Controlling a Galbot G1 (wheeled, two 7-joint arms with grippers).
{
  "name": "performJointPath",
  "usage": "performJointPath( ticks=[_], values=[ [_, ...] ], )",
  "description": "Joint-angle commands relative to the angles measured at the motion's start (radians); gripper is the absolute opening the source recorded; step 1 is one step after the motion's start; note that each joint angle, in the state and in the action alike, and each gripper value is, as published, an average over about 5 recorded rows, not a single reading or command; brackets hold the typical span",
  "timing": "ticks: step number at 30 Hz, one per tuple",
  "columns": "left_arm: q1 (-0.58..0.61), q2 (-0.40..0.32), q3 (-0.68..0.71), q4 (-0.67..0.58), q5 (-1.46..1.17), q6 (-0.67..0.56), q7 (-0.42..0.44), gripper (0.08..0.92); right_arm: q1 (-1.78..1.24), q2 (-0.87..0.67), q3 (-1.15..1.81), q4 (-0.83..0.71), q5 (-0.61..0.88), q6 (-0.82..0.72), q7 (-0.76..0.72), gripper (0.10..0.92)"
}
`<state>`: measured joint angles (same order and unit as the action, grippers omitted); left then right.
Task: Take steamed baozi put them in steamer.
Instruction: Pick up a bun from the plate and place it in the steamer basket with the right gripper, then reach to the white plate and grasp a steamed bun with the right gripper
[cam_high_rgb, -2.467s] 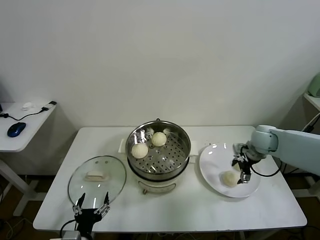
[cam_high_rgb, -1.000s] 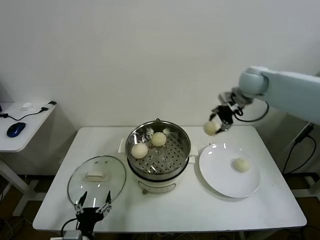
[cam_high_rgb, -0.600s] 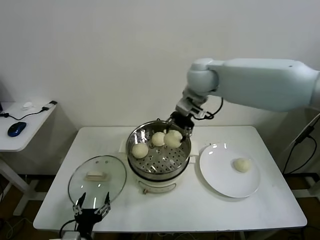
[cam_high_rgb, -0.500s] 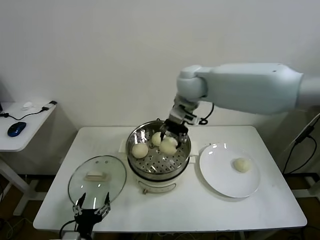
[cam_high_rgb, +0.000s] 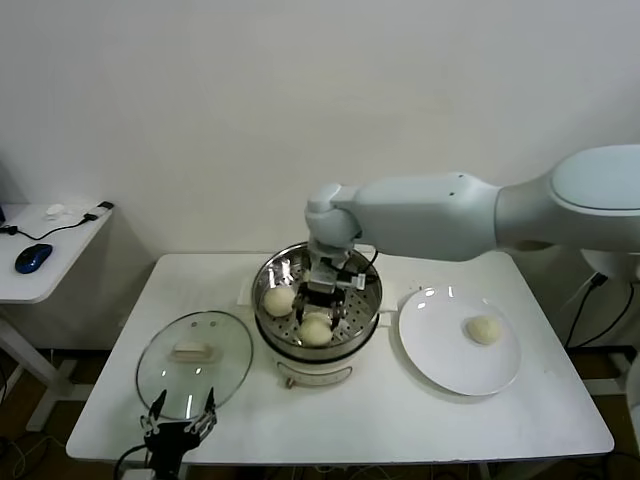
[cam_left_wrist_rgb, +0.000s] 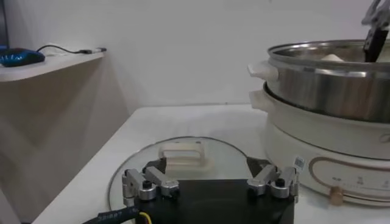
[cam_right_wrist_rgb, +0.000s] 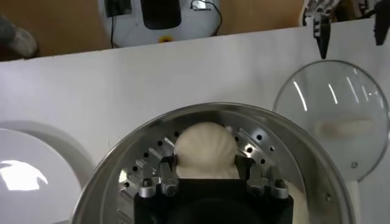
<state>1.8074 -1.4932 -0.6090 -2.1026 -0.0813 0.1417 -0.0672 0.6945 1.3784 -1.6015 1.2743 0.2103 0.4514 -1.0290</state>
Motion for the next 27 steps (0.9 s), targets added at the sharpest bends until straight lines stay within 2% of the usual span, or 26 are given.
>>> performJointPath(
  ticks=[1,8,15,17,21,23,27],
  values=[
    [0.003,0.002,0.000,0.001,-0.002,-0.002,-0.001,0.823,-0.071,0.049,-0.001,-0.083,-0.054,0.048,0.029,0.652],
    [0.001,0.007,0.000,-0.001,-0.004,0.000,-0.003,0.823,0.012,0.001,0.017,-0.054,0.004,0.052,0.033,0.801],
    [0.000,0.010,0.005,-0.006,-0.006,0.000,-0.002,0.823,0.186,-0.225,-0.041,-0.038,0.159,0.051,-0.047,0.822],
    [-0.001,0.011,0.008,-0.005,-0.006,-0.001,-0.001,0.823,0.234,-0.314,-0.107,-0.051,0.239,-0.004,-0.043,0.823],
    [-0.005,0.013,0.011,-0.008,-0.008,0.000,0.000,0.823,0.343,-0.489,-0.247,-0.059,0.350,-0.232,-0.036,0.823],
    [-0.007,0.014,0.011,-0.008,-0.010,0.000,0.001,0.823,0.376,-0.577,-0.297,-0.050,0.346,-0.317,-0.051,0.823],
    [-0.013,0.016,0.008,-0.005,-0.016,0.001,0.004,0.823,0.320,-0.736,-0.324,-0.047,0.282,-0.395,-0.072,0.823]
  ],
)
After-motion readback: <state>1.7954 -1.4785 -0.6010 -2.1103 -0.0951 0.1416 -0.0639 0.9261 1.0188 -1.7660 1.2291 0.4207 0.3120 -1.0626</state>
